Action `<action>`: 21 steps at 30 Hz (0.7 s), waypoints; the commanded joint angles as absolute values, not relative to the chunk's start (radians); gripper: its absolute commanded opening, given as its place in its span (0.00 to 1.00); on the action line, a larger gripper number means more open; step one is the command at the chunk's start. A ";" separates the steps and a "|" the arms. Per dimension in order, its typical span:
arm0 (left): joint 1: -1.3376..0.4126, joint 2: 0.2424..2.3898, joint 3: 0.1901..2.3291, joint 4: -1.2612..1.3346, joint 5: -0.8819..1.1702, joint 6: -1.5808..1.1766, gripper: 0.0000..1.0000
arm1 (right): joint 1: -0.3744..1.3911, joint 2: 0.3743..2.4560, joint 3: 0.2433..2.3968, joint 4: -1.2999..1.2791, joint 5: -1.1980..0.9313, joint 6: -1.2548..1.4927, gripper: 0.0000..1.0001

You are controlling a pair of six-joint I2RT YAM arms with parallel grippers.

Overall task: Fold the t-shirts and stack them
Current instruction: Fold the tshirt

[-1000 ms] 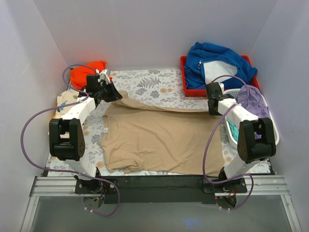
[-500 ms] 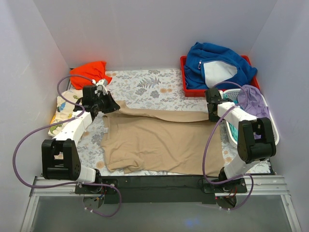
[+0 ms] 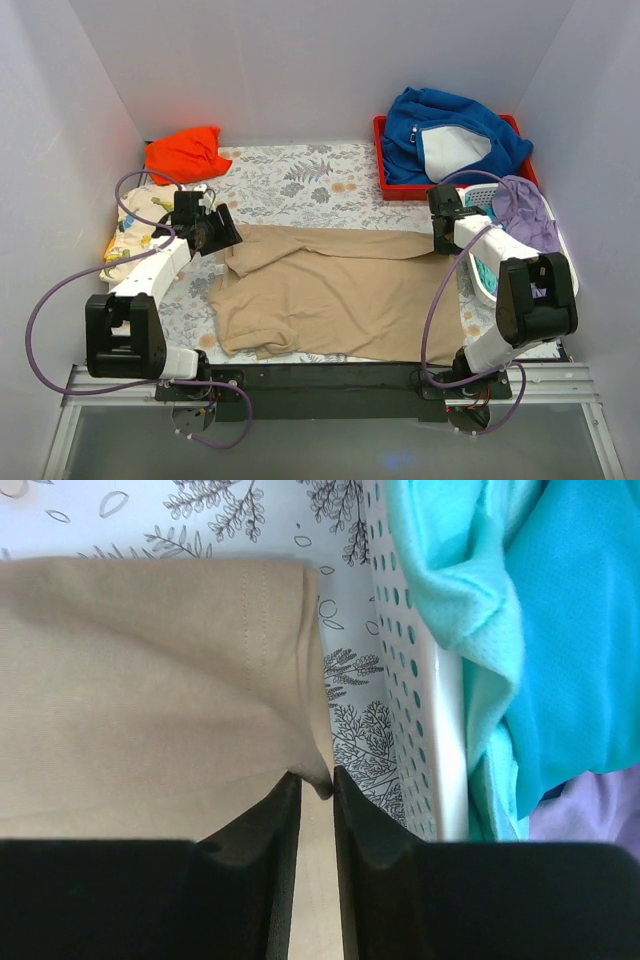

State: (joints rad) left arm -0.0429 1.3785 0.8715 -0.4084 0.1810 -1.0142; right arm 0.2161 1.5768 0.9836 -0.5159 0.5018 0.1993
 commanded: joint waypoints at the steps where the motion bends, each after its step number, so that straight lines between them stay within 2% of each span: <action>1: -0.038 1.302 0.922 -0.414 0.072 -1.037 0.56 | 0.212 1.496 0.991 -0.517 0.488 0.213 0.25; 5: -0.040 1.311 0.930 -0.316 0.210 -1.051 0.56 | 0.210 1.460 1.006 -0.486 0.414 0.199 0.23; 9: -0.040 1.477 0.965 -0.253 0.395 -1.084 0.55 | 0.212 1.489 1.026 -0.457 0.336 0.184 0.20; 13: -0.040 1.601 1.003 -0.198 0.491 -1.120 0.50 | 0.212 1.528 1.049 -0.437 0.299 0.175 0.19; 21: -0.040 1.680 1.017 -0.221 0.371 -1.131 0.49 | 0.212 1.551 1.083 -0.420 0.247 0.172 0.17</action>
State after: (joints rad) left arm -0.0414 1.7092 0.9833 -0.2291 0.4152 -1.1267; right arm 0.2157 1.5497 1.0313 -0.4603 0.2768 0.1795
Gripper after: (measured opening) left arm 0.490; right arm 0.177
